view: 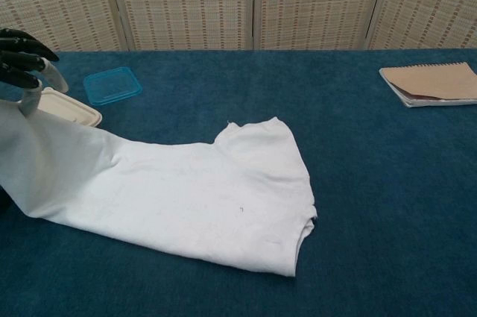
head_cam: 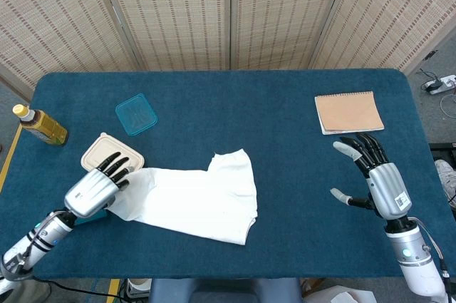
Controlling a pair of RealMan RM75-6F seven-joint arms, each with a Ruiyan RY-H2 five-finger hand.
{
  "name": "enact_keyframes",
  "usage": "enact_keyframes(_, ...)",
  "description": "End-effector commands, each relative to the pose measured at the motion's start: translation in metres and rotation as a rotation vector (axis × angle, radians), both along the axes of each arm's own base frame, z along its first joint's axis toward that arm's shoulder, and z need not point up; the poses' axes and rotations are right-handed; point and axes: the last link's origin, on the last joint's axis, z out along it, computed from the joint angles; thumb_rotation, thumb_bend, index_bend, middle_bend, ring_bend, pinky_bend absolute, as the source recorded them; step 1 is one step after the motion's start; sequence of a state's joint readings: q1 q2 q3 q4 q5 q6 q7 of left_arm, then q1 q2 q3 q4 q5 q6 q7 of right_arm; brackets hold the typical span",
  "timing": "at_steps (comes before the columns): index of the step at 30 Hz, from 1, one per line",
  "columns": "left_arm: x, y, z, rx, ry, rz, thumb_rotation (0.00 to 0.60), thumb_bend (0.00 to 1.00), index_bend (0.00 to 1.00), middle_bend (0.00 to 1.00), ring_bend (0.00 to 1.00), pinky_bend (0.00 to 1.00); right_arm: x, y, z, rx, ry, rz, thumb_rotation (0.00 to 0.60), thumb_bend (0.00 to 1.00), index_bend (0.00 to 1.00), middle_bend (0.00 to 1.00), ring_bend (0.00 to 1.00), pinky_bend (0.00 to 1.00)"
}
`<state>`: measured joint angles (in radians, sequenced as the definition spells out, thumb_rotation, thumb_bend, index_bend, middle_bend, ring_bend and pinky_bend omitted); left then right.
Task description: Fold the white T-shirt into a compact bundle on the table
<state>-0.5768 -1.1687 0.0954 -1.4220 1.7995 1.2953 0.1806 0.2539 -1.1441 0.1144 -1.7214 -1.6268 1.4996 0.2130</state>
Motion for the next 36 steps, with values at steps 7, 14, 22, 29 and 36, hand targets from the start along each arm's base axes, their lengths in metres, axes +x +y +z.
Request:
enact_keyframes(7,0.078,-0.001,-0.057,-0.085,0.062,-0.072,0.600,0.47,0.76,0.29,0.14,0.09,-0.010,0.001,0.005,-0.011,-0.002,-0.028,0.600,0.07,0.19,0.15,0.03,0.02)
enact_keyframes(14,0.121,-0.003,-0.086,-0.082,0.083,-0.078,0.600,0.47,0.76,0.28,0.14,0.07,-0.017,0.002,0.013,-0.030,-0.004,-0.041,0.600,0.07,0.19,0.15,0.03,0.02)
enact_keyframes(22,0.161,-0.011,-0.114,-0.085,0.105,-0.099,0.600,0.47,0.76,0.29,0.14,0.07,-0.027,0.005,0.020,-0.049,-0.015,-0.065,0.600,0.07,0.20,0.15,0.03,0.02)
enact_keyframes(29,0.184,-0.022,-0.143,-0.083,0.165,-0.145,0.600,0.47,0.77,0.28,0.14,0.06,-0.036,0.008,0.025,-0.065,-0.023,-0.088,0.600,0.07,0.20,0.15,0.03,0.02)
enact_keyframes(36,0.204,-0.026,-0.164,-0.073,0.172,-0.141,0.600,0.47,0.77,0.28,0.14,0.06,-0.041,0.010,0.029,-0.072,-0.024,-0.099,0.600,0.07,0.20,0.15,0.03,0.02)
